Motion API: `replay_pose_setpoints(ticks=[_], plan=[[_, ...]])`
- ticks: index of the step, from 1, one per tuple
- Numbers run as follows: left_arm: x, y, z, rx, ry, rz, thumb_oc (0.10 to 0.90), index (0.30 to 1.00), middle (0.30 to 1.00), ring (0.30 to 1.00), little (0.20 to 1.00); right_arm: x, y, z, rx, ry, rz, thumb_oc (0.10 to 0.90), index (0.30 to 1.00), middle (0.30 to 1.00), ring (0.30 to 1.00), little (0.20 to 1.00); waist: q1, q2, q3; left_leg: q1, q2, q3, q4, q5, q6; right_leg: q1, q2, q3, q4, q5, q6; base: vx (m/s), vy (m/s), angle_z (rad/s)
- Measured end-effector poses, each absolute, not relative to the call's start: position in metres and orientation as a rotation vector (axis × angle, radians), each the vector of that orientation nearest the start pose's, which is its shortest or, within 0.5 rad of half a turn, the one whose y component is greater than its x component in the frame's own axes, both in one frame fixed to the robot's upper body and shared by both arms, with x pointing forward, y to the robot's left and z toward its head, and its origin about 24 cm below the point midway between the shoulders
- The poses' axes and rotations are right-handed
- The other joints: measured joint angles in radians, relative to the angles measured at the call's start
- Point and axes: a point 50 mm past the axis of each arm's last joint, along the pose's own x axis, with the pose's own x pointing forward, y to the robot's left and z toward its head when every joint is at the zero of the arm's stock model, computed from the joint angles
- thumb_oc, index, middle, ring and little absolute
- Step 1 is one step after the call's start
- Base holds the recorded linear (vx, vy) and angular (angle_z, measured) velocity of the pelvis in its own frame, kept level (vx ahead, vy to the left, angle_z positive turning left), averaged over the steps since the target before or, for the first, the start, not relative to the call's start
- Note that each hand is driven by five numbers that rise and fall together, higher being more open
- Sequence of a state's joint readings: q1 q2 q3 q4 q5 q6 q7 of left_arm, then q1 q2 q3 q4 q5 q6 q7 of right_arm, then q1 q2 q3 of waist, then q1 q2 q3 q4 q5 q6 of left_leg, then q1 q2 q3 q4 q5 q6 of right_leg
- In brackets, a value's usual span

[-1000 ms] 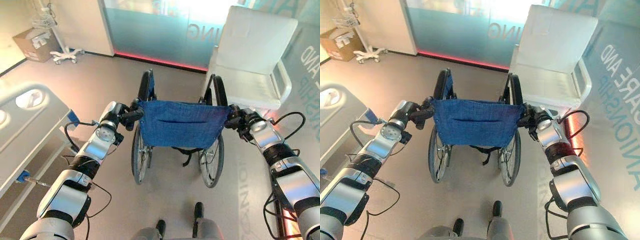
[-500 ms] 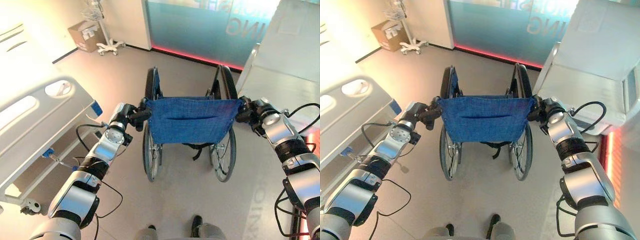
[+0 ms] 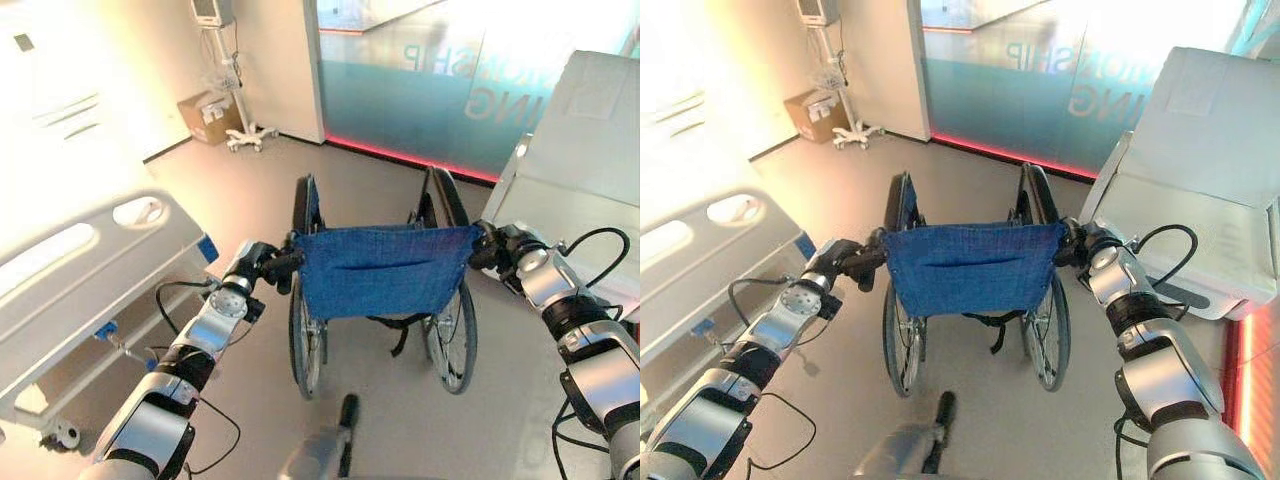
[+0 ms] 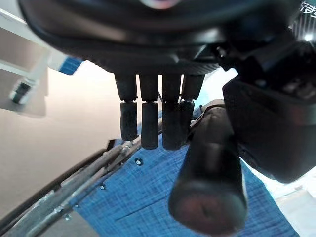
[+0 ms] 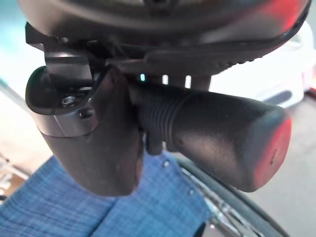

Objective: Push the wheelchair next to the bed

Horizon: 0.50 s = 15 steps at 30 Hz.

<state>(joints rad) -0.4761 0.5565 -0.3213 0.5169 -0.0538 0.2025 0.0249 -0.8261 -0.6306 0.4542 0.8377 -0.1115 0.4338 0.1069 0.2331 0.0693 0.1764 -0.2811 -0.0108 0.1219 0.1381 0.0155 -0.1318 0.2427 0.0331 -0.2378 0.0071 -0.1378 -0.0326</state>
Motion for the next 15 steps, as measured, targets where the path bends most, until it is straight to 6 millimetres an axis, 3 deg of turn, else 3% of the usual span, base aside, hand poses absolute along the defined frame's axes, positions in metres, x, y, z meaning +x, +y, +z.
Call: replay_pose_setpoints(ticks=[1,2,4,5,6,7,8,9,11,13,15], plan=[[0.332,0.231,0.054,0.639,0.291,-0.047,0.4,0.3,0.3,0.3,0.3,0.371,-0.268,0.099,-0.922,0.544,-0.069,0.4,0.3,0.3,0.3,0.3,0.003,-0.003,0.0,0.006,0.002,0.027,0.018,-0.007,0.013,0.014,-0.001,-0.014,-0.003,-0.007,0.01,0.44,0.124,-0.15],[0.332,0.236,0.058,0.653,0.278,-0.045,0.4,0.3,0.3,0.3,0.3,0.371,-0.267,0.097,-0.918,0.547,-0.066,0.4,0.3,0.3,0.3,0.3,0.0,-0.021,-0.009,0.023,-0.003,0.045,0.037,-0.005,0.061,0.021,-0.007,-0.041,0.005,-0.034,0.027,0.47,0.093,0.11],[0.334,0.237,0.062,0.666,0.257,-0.055,0.4,0.3,0.3,0.3,0.3,0.37,-0.268,0.088,-0.899,0.581,-0.067,0.4,0.3,0.3,0.3,0.3,0.005,-0.064,-0.02,0.082,-0.031,0.011,0.071,-0.025,0.093,0.032,-0.029,-0.048,0.064,-0.096,0.052,0.44,0.08,0.15],[0.334,0.237,0.064,0.667,0.245,-0.059,0.4,0.3,0.3,0.3,0.3,0.369,-0.269,0.086,-0.895,0.591,-0.07,0.4,0.3,0.3,0.3,0.3,0.005,-0.069,-0.025,0.107,-0.035,-0.003,0.058,-0.004,0.133,0.033,-0.034,-0.049,0.098,-0.123,0.061,0.4,0.104,0.27],[0.338,0.234,0.07,0.671,0.22,-0.063,0.4,0.3,0.3,0.3,0.3,0.367,-0.272,0.081,-0.892,0.616,-0.074,0.4,0.3,0.3,0.3,0.3,0.007,-0.108,-0.025,0.121,-0.057,-0.009,0.061,0.025,0.189,0.028,-0.058,-0.047,0.165,-0.173,0.083,0.48,0.128,0.2],[0.339,0.233,0.074,0.675,0.203,-0.06,0.4,0.3,0.3,0.3,0.3,0.366,-0.272,0.075,-0.884,0.636,-0.071,0.4,0.3,0.3,0.3,0.3,0.015,-0.143,-0.024,0.144,-0.076,-0.006,0.067,0.019,0.228,0.004,-0.089,-0.046,0.269,-0.212,0.091,0.41,0.102,0.17],[0.339,0.233,0.074,0.676,0.199,-0.06,0.4,0.3,0.3,0.3,0.3,0.365,-0.273,0.073,-0.882,0.641,-0.07,0.4,0.3,0.3,0.3,0.3,0.016,-0.145,-0.024,0.151,-0.078,-0.009,0.068,0.016,0.241,-0.011,-0.095,-0.046,0.318,-0.211,0.094,0.39,0.082,-0.02],[0.34,0.232,0.076,0.686,0.19,-0.063,0.4,0.3,0.3,0.3,0.3,0.365,-0.274,0.073,-0.879,0.643,-0.074,0.4,0.3,0.3,0.3,0.3,0.017,-0.145,-0.025,0.161,-0.078,-0.01,0.066,-0.002,0.265,-0.061,-0.113,-0.046,0.452,-0.207,0.102,0.2,0.036,0.0],[0.341,0.231,0.077,0.692,0.185,-0.063,0.4,0.3,0.3,0.3,0.3,0.365,-0.275,0.074,-0.88,0.64,-0.083,0.4,0.3,0.3,0.3,0.3,0.017,-0.147,-0.026,0.179,-0.087,-0.008,0.067,-0.017,0.285,-0.095,-0.144,-0.043,0.568,-0.186,0.137,0.32,0.006,-0.05],[0.342,0.23,0.078,0.699,0.176,-0.054,0.4,0.3,0.3,0.3,0.3,0.366,-0.274,0.075,-0.892,0.631,-0.087,0.4,0.3,0.3,0.3,0.3,0.027,-0.139,-0.024,0.217,-0.097,-0.059,0.044,-0.021,0.291,-0.127,-0.169,-0.056,0.637,-0.128,0.144,0.29,-0.097,-0.25],[0.342,0.23,0.078,0.707,0.172,-0.047,0.4,0.3,0.3,0.3,0.3,0.367,-0.273,0.076,-0.896,0.619,-0.092,0.4,0.3,0.3,0.3,0.3,0.033,-0.116,-0.024,0.247,-0.095,-0.125,0.019,-0.009,0.295,-0.145,-0.171,-0.056,0.602,-0.144,0.125,0.24,-0.177,-0.25]])
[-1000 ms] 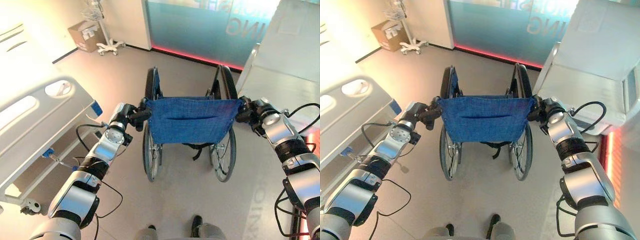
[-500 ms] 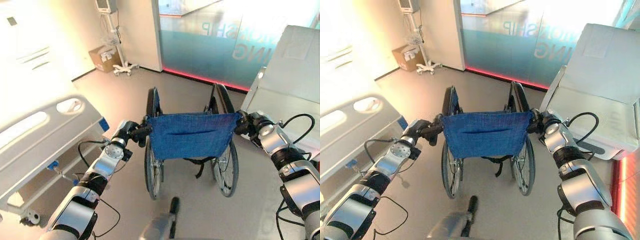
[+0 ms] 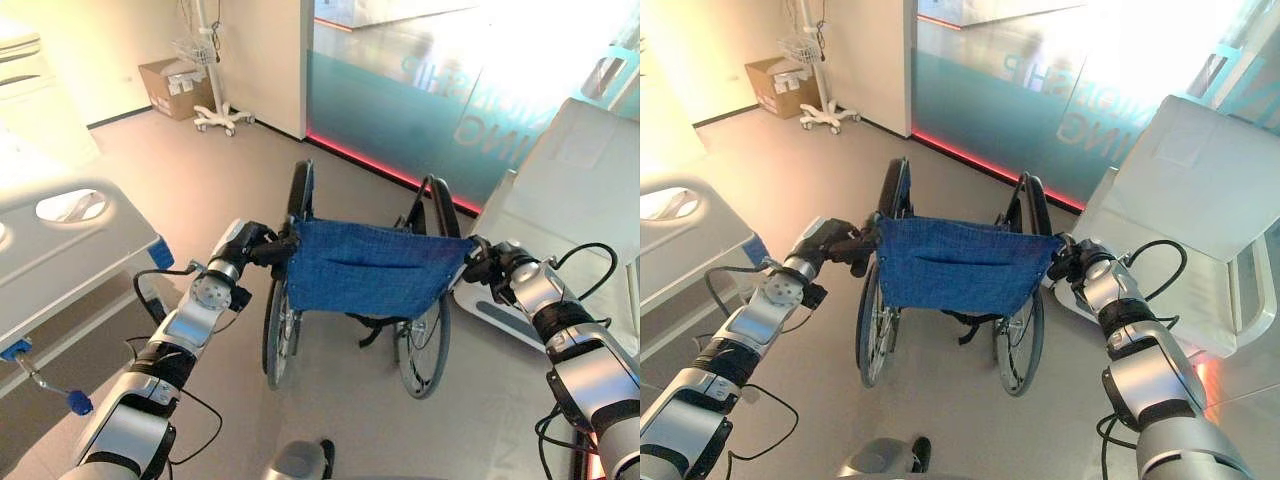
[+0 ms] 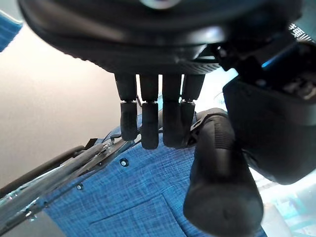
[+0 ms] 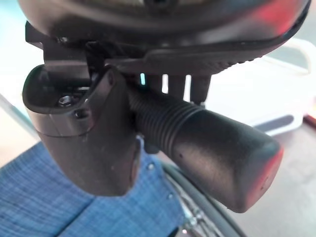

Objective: Push the wheelchair next to the bed

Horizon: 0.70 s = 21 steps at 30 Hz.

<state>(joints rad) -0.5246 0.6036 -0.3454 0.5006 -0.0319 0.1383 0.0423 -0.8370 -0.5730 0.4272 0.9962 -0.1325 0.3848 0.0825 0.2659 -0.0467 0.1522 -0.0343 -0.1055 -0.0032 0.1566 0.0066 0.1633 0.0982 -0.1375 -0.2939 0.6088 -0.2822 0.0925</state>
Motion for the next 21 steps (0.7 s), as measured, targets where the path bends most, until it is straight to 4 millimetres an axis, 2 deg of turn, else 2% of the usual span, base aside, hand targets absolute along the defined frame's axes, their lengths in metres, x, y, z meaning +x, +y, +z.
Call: replay_pose_setpoints(ticks=[1,2,3,4,5,6,7,8,9,10,11,12,13,14,15,16,17,19,20,21], plan=[[0.344,0.227,0.082,0.707,0.156,-0.043,0.4,0.3,0.3,0.3,0.3,0.369,-0.275,0.083,-0.901,0.592,-0.102,0.4,0.3,0.3,0.3,0.3,-0.005,0.035,0.017,0.023,0.004,-0.078,-0.013,0.004,-0.003,-0.023,0.012,0.012,-0.073,-0.016,-0.028,0.2,-0.225,0.0],[0.345,0.228,0.084,0.709,0.149,-0.037,0.4,0.3,0.3,0.3,0.3,0.372,-0.274,0.088,-0.912,0.571,-0.108,0.4,0.3,0.3,0.3,0.3,-0.012,0.064,0.028,0.035,0.019,-0.106,-0.02,0.006,-0.007,-0.052,0.028,0.026,-0.167,-0.007,-0.022,0.21,-0.248,0.01],[0.346,0.228,0.085,0.711,0.147,-0.037,0.4,0.3,0.3,0.3,0.3,0.372,-0.274,0.09,-0.919,0.561,-0.112,0.4,0.3,0.3,0.3,0.3,-0.018,0.075,0.032,0.032,0.02,-0.118,-0.022,0.006,-0.013,-0.08,0.034,0.044,-0.213,-0.004,-0.018,0.23,-0.238,0.38],[0.349,0.23,0.091,0.717,0.137,-0.032,0.4,0.3,0.3,0.3,0.3,0.376,-0.273,0.099,-0.925,0.535,-0.118,0.4,0.3,0.3,0.3,0.3,-0.046,0.075,0.032,0.014,0.01,-0.163,-0.02,0.008,-0.02,-0.122,0.033,0.095,-0.339,0.034,0.018,0.24,-0.227,0.73],[0.353,0.229,0.095,0.722,0.13,-0.031,0.4,0.3,0.3,0.3,0.3,0.377,-0.274,0.104,-0.927,0.527,-0.128,0.4,0.3,0.3,0.3,0.3,-0.075,0.065,0.032,0.011,-0.012,-0.213,-0.032,0.018,-0.034,-0.169,0.008,0.117,-0.408,0.078,0.056,0.33,-0.282,1.16],[0.357,0.227,0.098,0.731,0.123,-0.036,0.4,0.3,0.3,0.3,0.3,0.377,-0.275,0.105,-0.925,0.533,-0.135,0.4,0.3,0.3,0.3,0.3,-0.1,0.046,0.033,0.011,-0.035,-0.257,-0.036,0.02,-0.039,-0.196,-0.02,0.134,-0.477,0.137,0.07,0.3,-0.254,1.04],[0.358,0.227,0.1,0.731,0.118,-0.036,0.4,0.3,0.3,0.3,0.3,0.377,-0.275,0.106,-0.923,0.536,-0.138,0.4,0.3,0.3,0.3,0.3,-0.116,0.036,0.035,0.009,-0.041,-0.267,-0.044,0.016,-0.039,-0.2,-0.034,0.149,-0.514,0.167,0.075,0.35,-0.277,1.0],[0.358,0.227,0.102,0.729,0.11,-0.032,0.4,0.3,0.3,0.3,0.3,0.377,-0.274,0.106,-0.919,0.539,-0.139,0.4,0.3,0.3,0.3,0.3,-0.134,0.008,0.036,0.003,-0.047,-0.256,-0.046,0.002,-0.035,-0.206,-0.058,0.158,-0.582,0.23,0.08,0.38,-0.305,0.78],[0.358,0.228,0.104,0.724,0.104,-0.029,0.4,0.3,0.3,0.3,0.3,0.377,-0.273,0.107,-0.909,0.541,-0.14,0.4,0.3,0.3,0.3,0.3,-0.139,-0.011,0.04,0.004,-0.059,-0.256,-0.036,-0.012,-0.037,-0.201,-0.079,0.158,-0.62,0.267,0.085,0.4,-0.318,0.63],[0.358,0.229,0.105,0.721,0.102,-0.027,0.4,0.3,0.3,0.3,0.3,0.377,-0.272,0.107,-0.903,0.541,-0.139,0.4,0.3,0.3,0.3,0.3,-0.138,-0.03,0.037,0.013,-0.063,-0.261,-0.029,-0.021,-0.043,-0.19,-0.086,0.157,-0.641,0.281,0.084,0.43,-0.391,0.46],[0.358,0.229,0.105,0.719,0.104,-0.028,0.4,0.3,0.3,0.3,0.3,0.376,-0.271,0.107,-0.904,0.542,-0.138,0.4,0.3,0.3,0.3,0.3,-0.138,-0.034,0.043,0.023,-0.069,-0.292,-0.02,-0.027,-0.062,-0.16,-0.089,0.167,-0.668,0.306,0.082,0.37,-0.364,0.62],[0.359,0.227,0.103,0.717,0.107,-0.032,0.4,0.3,0.3,0.3,0.3,0.373,-0.274,0.107,-0.906,0.55,-0.146,0.4,0.3,0.3,0.3,0.3,-0.146,-0.04,0.041,0.027,-0.071,-0.351,-0.016,-0.037,-0.079,-0.117,-0.074,0.208,-0.673,0.342,0.073,0.37,-0.369,0.73],[0.359,0.226,0.104,0.721,0.105,-0.034,0.4,0.3,0.3,0.3,0.3,0.373,-0.275,0.108,-0.908,0.552,-0.148,0.4,0.3,0.3,0.3,0.3,-0.153,-0.046,0.038,0.026,-0.069,-0.363,-0.01,-0.045,-0.09,-0.094,-0.068,0.231,-0.668,0.357,0.066,0.3,-0.396,0.95],[0.36,0.225,0.106,0.729,0.095,-0.035,0.4,0.3,0.3,0.3,0.3,0.373,-0.275,0.113,-0.911,0.54,-0.153,0.4,0.3,0.3,0.3,0.3,-0.162,-0.054,0.04,0.008,-0.066,-0.354,0.008,-0.064,-0.109,-0.059,-0.067,0.231,-0.622,0.328,0.085,0.27,-0.418,0.9],[0.362,0.223,0.108,0.714,0.085,-0.029,0.4,0.3,0.3,0.3,0.3,0.376,-0.275,0.124,-0.923,0.507,-0.166,0.4,0.3,0.3,0.3,0.3,-0.17,-0.022,0.058,-0.017,-0.032,-0.331,0.043,-0.084,-0.133,-0.059,-0.04,0.219,-0.594,0.302,0.071,0.3,-0.45,1.01],[0.365,0.217,0.112,0.707,0.072,-0.033,0.4,0.3,0.3,0.3,0.3,0.375,-0.28,0.13,-0.932,0.496,-0.181,0.4,0.3,0.3,0.3,0.3,-0.17,-0.005,0.062,-0.033,0.004,-0.303,0.049,-0.091,-0.146,-0.062,-0.019,0.199,-0.575,0.279,0.058,0.19,-0.255,0.72],[0.365,0.217,0.112,0.705,0.068,-0.034,0.4,0.3,0.3,0.3,0.3,0.375,-0.283,0.134,-0.937,0.494,-0.191,0.4,0.3,0.3,0.3,0.3,-0.169,-0.005,0.063,-0.036,0.018,-0.288,0.048,-0.093,-0.15,-0.064,-0.016,0.189,-0.569,0.267,0.053,0.21,-0.231,0.63],[0.362,0.213,0.11,0.686,0.056,-0.042,0.4,0.3,0.3,0.3,0.3,0.374,-0.288,0.139,-0.952,0.494,-0.197,0.4,0.3,0.3,0.3,0.3,-0.173,0.013,0.065,-0.036,0.112,-0.184,0.01,-0.097,-0.159,-0.053,0.018,0.134,-0.547,0.235,0.019,0.24,-0.253,0.66],[0.36,0.21,0.108,0.679,0.057,-0.054,0.4,0.3,0.3,0.3,0.3,0.372,-0.292,0.139,-0.96,0.505,-0.2,0.4,0.3,0.3,0.3,0.3,-0.179,0.014,0.065,-0.025,0.146,-0.128,-0.01,-0.097,-0.158,-0.047,0.019,0.102,-0.531,0.217,0.005,0.2,-0.22,0.69],[0.36,0.207,0.107,0.677,0.056,-0.063,0.4,0.3,0.3,0.3,0.3,0.371,-0.295,0.139,-0.965,0.512,-0.203,0.4,0.3,0.3,0.3,0.3,-0.187,0.016,0.065,-0.026,0.16,-0.1,-0.014,-0.095,-0.156,-0.038,0.021,0.082,-0.526,0.205,0.008,0.21,-0.262,0.88]])
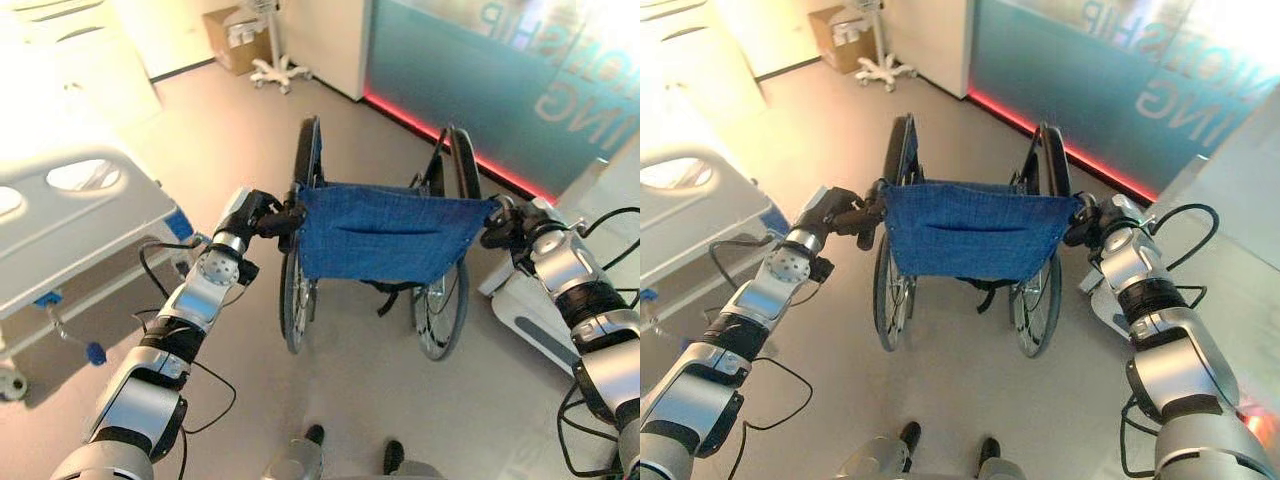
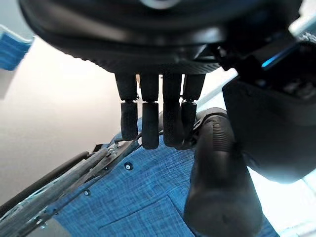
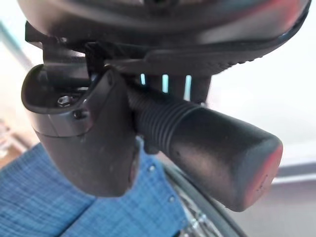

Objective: Push the wheelchair next to the bed

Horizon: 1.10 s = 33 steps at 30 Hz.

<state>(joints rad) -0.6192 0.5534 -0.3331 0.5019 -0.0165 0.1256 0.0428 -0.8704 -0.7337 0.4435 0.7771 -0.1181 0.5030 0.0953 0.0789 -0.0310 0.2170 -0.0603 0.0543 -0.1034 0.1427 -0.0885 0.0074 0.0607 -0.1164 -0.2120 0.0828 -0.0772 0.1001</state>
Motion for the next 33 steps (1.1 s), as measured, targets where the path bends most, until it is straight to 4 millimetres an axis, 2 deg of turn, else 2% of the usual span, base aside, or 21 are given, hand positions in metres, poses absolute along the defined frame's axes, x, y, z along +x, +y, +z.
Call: replay_pose_setpoints(ticks=[1,3,8,11,13,14,15,17,18,20,21,23,25,26,27,28,29,30,31,32,33], plan=[[0.359,0.201,0.104,0.68,0.057,-0.088,0.4,0.3,0.3,0.3,0.3,0.367,-0.303,0.139,-0.975,0.525,-0.217,0.4,0.3,0.3,0.3,0.3,-0.015,0.015,0.0,-0.004,0.026,0.033,0.002,0.023,0.006,0.015,0.007,-0.035,0.015,-0.015,-0.01,0.17,-0.216,0.87],[0.359,0.187,0.098,0.66,0.062,-0.135,0.4,0.3,0.3,0.3,0.3,0.361,-0.316,0.137,-1.019,0.557,-0.248,0.4,0.3,0.3,0.3,0.3,-0.026,0.026,-0.001,0.0,0.028,0.037,-0.008,0.098,-0.064,0.022,0.015,-0.064,0.062,-0.052,-0.02,0.16,-0.186,0.85],[0.36,0.176,0.095,0.632,0.067,-0.158,0.4,0.3,0.3,0.3,0.3,0.358,-0.324,0.138,-1.079,0.579,-0.278,0.4,0.3,0.3,0.3,0.3,-0.053,0.032,0.0,0.012,0.033,0.057,-0.065,0.159,-0.073,0.025,0.025,-0.074,0.09,-0.099,-0.014,0.14,-0.179,0.5],[0.36,0.174,0.091,0.617,0.078,-0.159,0.4,0.3,0.3,0.3,0.3,0.358,-0.325,0.139,-1.096,0.579,-0.284,0.4,0.3,0.3,0.3,0.3,-0.069,0.061,-0.004,0.025,0.072,0.088,-0.16,0.217,-0.093,0.015,0.056,-0.103,0.115,-0.116,-0.042,0.1,-0.144,0.37],[0.36,0.174,0.091,0.617,0.078,-0.162,0.4,0.3,0.3,0.3,0.3,0.358,-0.325,0.138,-1.098,0.579,-0.281,0.4,0.3,0.3,0.3,0.3,-0.066,0.046,-0.004,0.034,0.107,0.213,-0.196,0.134,-0.069,0.003,0.049,-0.138,0.125,-0.118,-0.063,0.13,-0.181,0.31],[0.36,0.176,0.09,0.62,0.084,-0.164,0.4,0.3,0.3,0.3,0.3,0.358,-0.324,0.136,-1.099,0.576,-0.276,0.4,0.3,0.3,0.3,0.3,-0.076,0.007,0.001,0.015,0.095,0.255,-0.091,0.134,-0.06,0.002,-0.005,-0.177,0.123,-0.115,-0.067,0.18,-0.17,0.31],[0.36,0.176,0.088,0.621,0.091,-0.166,0.4,0.3,0.3,0.3,0.3,0.358,-0.324,0.136,-1.102,0.573,-0.273,0.4,0.3,0.3,0.3,0.3,-0.076,0.003,0.0,0.014,0.082,0.255,-0.044,0.133,-0.058,0.006,-0.015,-0.185,0.127,-0.116,-0.067,0.26,-0.185,0.26],[0.354,0.174,0.077,0.626,0.121,-0.194,0.4,0.3,0.3,0.3,0.3,0.358,-0.324,0.135,-1.125,0.578,-0.268,0.4,0.3,0.3,0.3,0.3,-0.071,0.023,-0.011,0.041,0.062,0.226,0.017,0.133,-0.065,0.015,-0.009,-0.187,0.125,-0.117,-0.066,0.27,-0.12,0.16],[0.353,0.171,0.075,0.622,0.118,-0.209,0.4,0.3,0.3,0.3,0.3,0.356,-0.326,0.133,-1.145,0.589,-0.275,0.4,0.3,0.3,0.3,0.3,-0.071,0.022,-0.009,0.008,0.034,0.222,0.088,0.081,-0.095,0.028,-0.002,-0.168,0.101,-0.126,-0.085,0.24,-0.051,0.14],[0.352,0.167,0.073,0.612,0.109,-0.221,0.4,0.3,0.3,0.3,0.3,0.353,-0.331,0.129,-1.155,0.612,-0.283,0.4,0.3,0.3,0.3,0.3,-0.045,0.007,-0.004,-0.043,-0.026,0.223,0.075,0.076,-0.092,0.037,-0.016,-0.164,0.087,-0.12,-0.086,0.23,-0.023,-0.1],[0.349,0.166,0.07,0.608,0.109,-0.237,0.4,0.3,0.3,0.3,0.3,0.351,-0.333,0.126,-1.162,0.625,-0.285,0.4,0.3,0.3,0.3,0.3,-0.018,0.017,-0.002,-0.093,-0.044,0.232,0.055,0.08,-0.095,0.059,0.005,-0.164,0.066,-0.115,-0.092,0.2,0.005,-0.4],[0.343,0.166,0.064,0.597,0.111,-0.248,0.4,0.3,0.3,0.3,0.3,0.349,-0.334,0.121,-1.168,0.639,-0.277,0.4,0.3,0.3,0.3,0.3,0.024,0.043,-0.002,-0.133,-0.054,0.246,0.036,0.08,-0.095,0.104,0.031,-0.181,0.04,-0.11,-0.081,0.24,0.047,-0.8],[0.333,0.17,0.055,0.583,0.127,-0.248,0.4,0.3,0.3,0.3,0.3,0.345,-0.335,0.113,-1.178,0.643,-0.249,0.4,0.3,0.3,0.3,0.3,0.084,0.086,-0.024,-0.144,-0.045,0.26,0.057,0.08,-0.093,0.133,0.073,-0.177,0.036,-0.117,-0.057,0.22,0.08,-1.16],[0.331,0.172,0.052,0.577,0.134,-0.245,0.4,0.3,0.3,0.3,0.3,0.345,-0.334,0.111,-1.177,0.643,-0.239,0.4,0.3,0.3,0.3,0.3,0.098,0.107,-0.037,-0.141,-0.039,0.249,0.057,0.101,-0.066,0.136,0.092,-0.173,0.044,-0.127,-0.05,0.19,0.085,-0.97],[0.327,0.18,0.05,0.58,0.138,-0.235,0.4,0.3,0.3,0.3,0.3,0.345,-0.328,0.1,-1.166,0.655,-0.212,0.4,0.3,0.3,0.3,0.3,0.114,0.101,-0.055,-0.137,-0.044,0.204,0.058,0.177,0.019,0.137,0.109,-0.141,0.069,-0.159,-0.04,0.23,0.095,-0.43],[0.327,0.186,0.054,0.591,0.129,-0.222,0.4,0.3,0.3,0.3,0.3,0.345,-0.323,0.093,-1.151,0.666,-0.193,0.4,0.3,0.3,0.3,0.3,0.107,0.06,-0.067,-0.132,-0.063,0.199,0.038,0.177,0.019,0.129,0.101,-0.124,0.077,-0.173,-0.041,0.2,0.083,-0.13],[0.328,0.188,0.057,0.598,0.12,-0.219,0.4,0.3,0.3,0.3,0.3,0.344,-0.323,0.09,-1.139,0.672,-0.189,0.4,0.3,0.3,0.3,0.3,0.1,0.038,-0.067,-0.128,-0.073,0.196,0.02,0.176,0.018,0.131,0.095,-0.131,0.077,-0.177,-0.041,0.17,0.052,0.37],[0.333,0.188,0.063,0.605,0.103,-0.213,0.4,0.3,0.3,0.3,0.3,0.342,-0.323,0.085,-1.104,0.682,-0.185,0.4,0.3,0.3,0.3,0.3,0.095,-0.004,-0.067,-0.114,-0.093,0.186,-0.007,0.177,0.019,0.134,0.086,-0.134,0.083,-0.179,-0.037,0.13,0.027,0.33],[0.334,0.188,0.065,0.607,0.101,-0.208,0.4,0.3,0.3,0.3,0.3,0.342,-0.322,0.083,-1.081,0.684,-0.186,0.4,0.3,0.3,0.3,0.3,0.094,-0.016,-0.067,-0.112,-0.098,0.184,-0.01,0.185,0.019,0.134,0.082,-0.132,0.091,-0.183,-0.031,0.15,-0.003,0.28],[0.337,0.188,0.068,0.612,0.097,-0.203,0.4,0.3,0.3,0.3,0.3,0.342,-0.321,0.083,-1.068,0.682,-0.191,0.4,0.3,0.3,0.3,0.3,0.089,-0.023,-0.066,-0.113,-0.111,0.16,-0.005,0.212,0.057,0.134,0.081,-0.124,0.109,-0.201,-0.021,0.1,-0.029,0.35],[0.342,0.187,0.072,0.622,0.09,-0.204,0.4,0.3,0.3,0.3,0.3,0.342,-0.323,0.085,-1.064,0.679,-0.2,0.4,0.3,0.3,0.3,0.3,0.066,-0.034,-0.065,-0.115,-0.132,0.13,-0.007,0.212,0.061,0.131,0.074,-0.109,0.127,-0.217,-0.018,0.1,-0.058,0.46]])
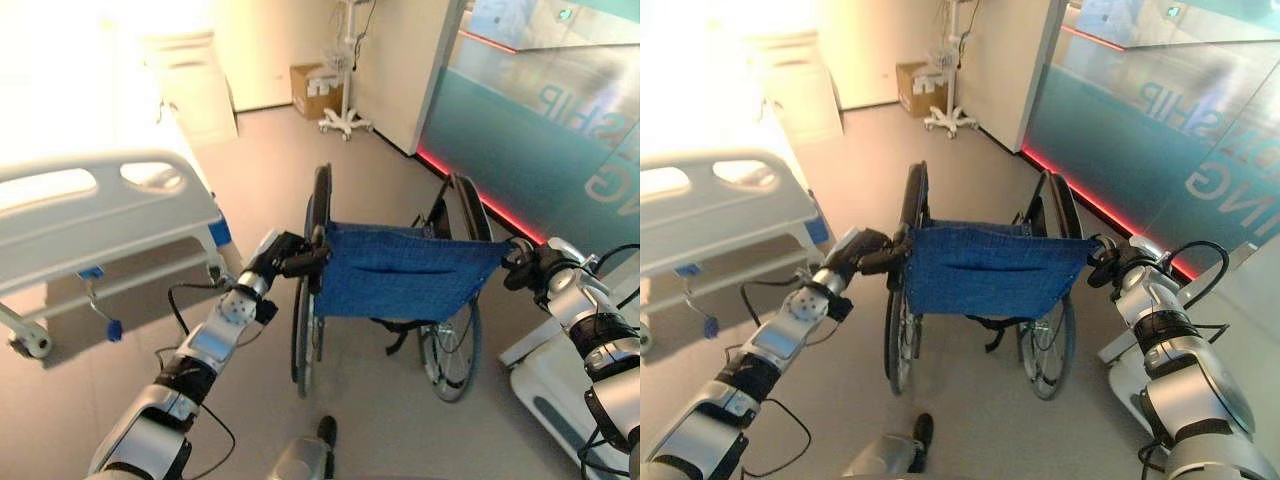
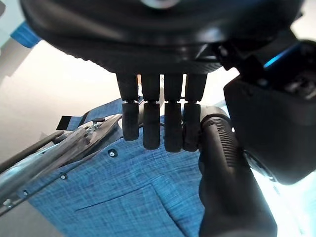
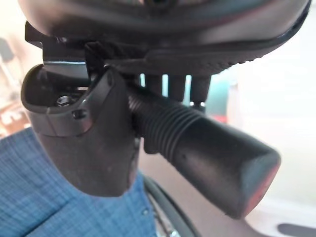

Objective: Push the wheelchair next to the bed

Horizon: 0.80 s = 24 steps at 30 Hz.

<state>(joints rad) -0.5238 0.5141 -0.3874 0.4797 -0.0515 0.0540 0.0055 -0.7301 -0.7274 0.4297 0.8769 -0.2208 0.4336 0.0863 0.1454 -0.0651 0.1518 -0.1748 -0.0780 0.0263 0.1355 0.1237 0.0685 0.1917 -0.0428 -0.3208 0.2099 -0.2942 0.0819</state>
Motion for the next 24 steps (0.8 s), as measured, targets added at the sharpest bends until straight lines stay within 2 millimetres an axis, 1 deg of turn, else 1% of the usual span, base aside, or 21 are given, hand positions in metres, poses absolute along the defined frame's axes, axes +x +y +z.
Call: replay_pose_setpoints(ticks=[2,4,5,6,7,8,9,10,11,12,13,14,15,16,17,19,20,21,22,23,24], plan=[[0.349,0.183,0.08,0.635,0.072,-0.207,0.4,0.3,0.3,0.3,0.3,0.343,-0.326,0.09,-1.057,0.664,-0.225,0.4,0.3,0.3,0.3,0.3,-0.017,0.002,0.003,-0.003,-0.01,-0.051,-0.017,0.015,0.004,-0.035,0.0,0.034,0.053,-0.003,-0.005,0.09,-0.097,0.38],[0.355,0.18,0.086,0.636,0.059,-0.206,0.4,0.3,0.3,0.3,0.3,0.349,-0.327,0.103,-1.063,0.637,-0.25,0.4,0.3,0.3,0.3,0.3,-0.019,0.049,0.035,0.039,0.0,-0.151,-0.075,0.053,0.017,-0.118,0.012,0.094,0.207,-0.022,-0.029,0.11,-0.129,0.04],[0.357,0.18,0.089,0.635,0.051,-0.201,0.4,0.3,0.3,0.3,0.3,0.352,-0.327,0.111,-1.069,0.611,-0.258,0.4,0.3,0.3,0.3,0.3,-0.022,0.072,0.05,0.058,0.007,-0.189,-0.102,0.062,0.011,-0.142,0.022,0.149,0.181,-0.028,-0.04,0.13,-0.172,-0.12],[0.358,0.18,0.091,0.637,0.046,-0.198,0.4,0.3,0.3,0.3,0.3,0.354,-0.327,0.116,-1.071,0.595,-0.26,0.4,0.3,0.3,0.3,0.3,-0.018,0.08,0.056,0.058,0.009,-0.196,-0.102,0.063,0.01,-0.155,0.023,0.177,0.156,-0.028,-0.04,0.17,-0.215,-0.12],[0.36,0.184,0.098,0.646,0.034,-0.188,0.4,0.3,0.3,0.3,0.3,0.358,-0.324,0.123,-1.075,0.564,-0.261,0.4,0.3,0.3,0.3,0.3,-0.018,0.075,0.069,0.039,0.004,-0.182,-0.104,0.058,0.003,-0.144,0.012,0.199,0.041,0.012,-0.006,0.17,-0.216,0.03],[0.36,0.186,0.1,0.652,0.03,-0.186,0.4,0.3,0.3,0.3,0.3,0.359,-0.324,0.123,-1.074,0.56,-0.259,0.4,0.3,0.3,0.3,0.3,-0.024,0.067,0.071,0.037,0.005,-0.163,-0.105,0.053,-0.005,-0.128,0.008,0.185,0.007,0.071,0.005,0.24,-0.289,0.39],[0.362,0.186,0.102,0.654,0.028,-0.186,0.4,0.3,0.3,0.3,0.3,0.358,-0.322,0.119,-1.07,0.566,-0.256,0.4,0.3,0.3,0.3,0.3,-0.036,0.02,0.089,0.058,0.005,-0.097,-0.107,0.023,-0.038,-0.104,-0.029,0.127,-0.039,0.102,-0.003,0.26,-0.348,0.54],[0.362,0.188,0.105,0.651,0.018,-0.184,0.4,0.3,0.3,0.3,0.3,0.358,-0.32,0.116,-1.064,0.563,-0.256,0.4,0.3,0.3,0.3,0.3,-0.045,-0.026,0.109,0.037,0.0,-0.033,0.061,-0.019,-0.036,-0.083,-0.078,0.081,-0.034,0.104,0.008,0.3,-0.415,0.53],[0.362,0.188,0.106,0.647,0.014,-0.189,0.4,0.3,0.3,0.3,0.3,0.358,-0.322,0.117,-1.064,0.562,-0.261,0.4,0.3,0.3,0.3,0.3,-0.047,-0.03,0.112,0.027,0.024,-0.015,0.145,-0.098,-0.045,-0.078,-0.079,0.074,-0.022,0.1,0.013,0.32,-0.485,0.41],[0.362,0.184,0.107,0.634,0.01,-0.204,0.4,0.3,0.3,0.3,0.3,0.356,-0.326,0.122,-1.072,0.556,-0.274,0.4,0.3,0.3,0.3,0.3,-0.05,0.016,0.12,0.061,0.076,-0.077,0.136,-0.195,-0.037,-0.106,-0.047,0.083,0.089,0.07,0.014,0.29,-0.436,0.21],[0.364,0.182,0.108,0.623,0.01,-0.202,0.4,0.3,0.3,0.3,0.3,0.356,-0.327,0.124,-1.074,0.546,-0.28,0.4,0.3,0.3,0.3,0.3,-0.046,0.042,0.142,0.085,0.081,-0.118,0.122,-0.189,-0.054,-0.173,-0.051,0.119,0.217,0.058,0.009,0.37,-0.591,0.27],[0.364,0.179,0.106,0.611,0.017,-0.202,0.4,0.3,0.3,0.3,0.3,0.354,-0.33,0.126,-1.075,0.548,-0.287,0.4,0.3,0.3,0.3,0.3,-0.062,0.063,0.13,0.095,0.09,-0.198,0.07,-0.165,-0.061,-0.228,-0.049,0.182,0.222,0.05,0.004,0.36,-0.618,0.4],[0.365,0.18,0.112,0.623,0.003,-0.213,0.4,0.3,0.3,0.3,0.3,0.354,-0.333,0.131,-1.077,0.535,-0.295,0.4,0.3,0.3,0.3,0.3,-0.075,0.071,0.132,0.094,0.09,-0.241,0.042,-0.14,-0.071,-0.252,-0.084,0.26,0.129,0.077,0.038,0.33,-0.628,0.52],[0.366,0.181,0.114,0.629,-0.001,-0.216,0.4,0.3,0.3,0.3,0.3,0.354,-0.332,0.131,-1.07,0.533,-0.294,0.4,0.3,0.3,0.3,0.3,-0.082,0.064,0.132,0.09,0.09,-0.253,0.039,-0.134,-0.068,-0.25,-0.109,0.291,0.05,0.101,0.071,0.28,-0.653,0.54],[0.367,0.182,0.116,0.632,-0.002,-0.212,0.4,0.3,0.3,0.3,0.3,0.354,-0.33,0.13,-1.054,0.527,-0.285,0.4,0.3,0.3,0.3,0.3,-0.082,0.046,0.131,0.082,0.089,-0.28,0.04,-0.138,-0.09,-0.236,-0.163,0.313,-0.077,0.156,0.106,0.19,-0.544,0.56],[0.372,0.182,0.123,0.623,-0.015,-0.198,0.4,0.3,0.3,0.3,0.3,0.353,-0.328,0.127,-1.035,0.528,-0.284,0.4,0.3,0.3,0.3,0.3,-0.089,0.015,0.134,0.047,0.087,-0.323,0.055,-0.145,-0.124,-0.212,-0.198,0.302,-0.164,0.216,0.113,0.18,-0.543,0.65],[0.373,0.182,0.127,0.629,-0.027,-0.191,0.4,0.3,0.3,0.3,0.3,0.354,-0.326,0.127,-1.017,0.527,-0.284,0.4,0.3,0.3,0.3,0.3,-0.091,-0.017,0.126,0.023,0.095,-0.316,0.068,-0.148,-0.128,-0.202,-0.197,0.311,-0.178,0.22,0.101,0.24,-0.565,0.96],[0.377,0.184,0.141,0.634,-0.059,-0.177,0.4,0.3,0.3,0.3,0.3,0.355,-0.324,0.129,-0.979,0.525,-0.283,0.4,0.3,0.3,0.3,0.3,-0.108,-0.061,0.129,-0.021,0.108,-0.313,0.076,-0.145,-0.145,-0.172,-0.179,0.313,-0.176,0.246,0.132,0.31,-0.559,1.38],[0.378,0.183,0.146,0.623,-0.08,-0.161,0.4,0.3,0.3,0.3,0.3,0.357,-0.324,0.134,-0.965,0.514,-0.291,0.4,0.3,0.3,0.3,0.3,-0.128,-0.039,0.138,-0.032,0.185,-0.276,0.035,-0.148,-0.14,-0.183,-0.13,0.256,-0.146,0.253,0.125,0.3,-0.519,1.29],[0.377,0.183,0.147,0.618,-0.084,-0.152,0.4,0.3,0.3,0.3,0.3,0.358,-0.322,0.135,-0.962,0.512,-0.291,0.4,0.3,0.3,0.3,0.3,-0.126,-0.039,0.139,-0.019,0.228,-0.227,-0.011,-0.155,-0.129,-0.192,-0.116,0.228,-0.122,0.243,0.106,0.21,-0.391,0.99],[0.374,0.184,0.142,0.593,-0.074,-0.133,0.4,0.3,0.3,0.3,0.3,0.361,-0.319,0.139,-0.967,0.5,-0.291,0.4,0.3,0.3,0.3,0.3,-0.131,-0.041,0.138,-0.009,0.269,-0.152,-0.024,-0.165,-0.091,-0.196,-0.117,0.191,-0.114,0.232,0.081,0.16,-0.347,0.48]])
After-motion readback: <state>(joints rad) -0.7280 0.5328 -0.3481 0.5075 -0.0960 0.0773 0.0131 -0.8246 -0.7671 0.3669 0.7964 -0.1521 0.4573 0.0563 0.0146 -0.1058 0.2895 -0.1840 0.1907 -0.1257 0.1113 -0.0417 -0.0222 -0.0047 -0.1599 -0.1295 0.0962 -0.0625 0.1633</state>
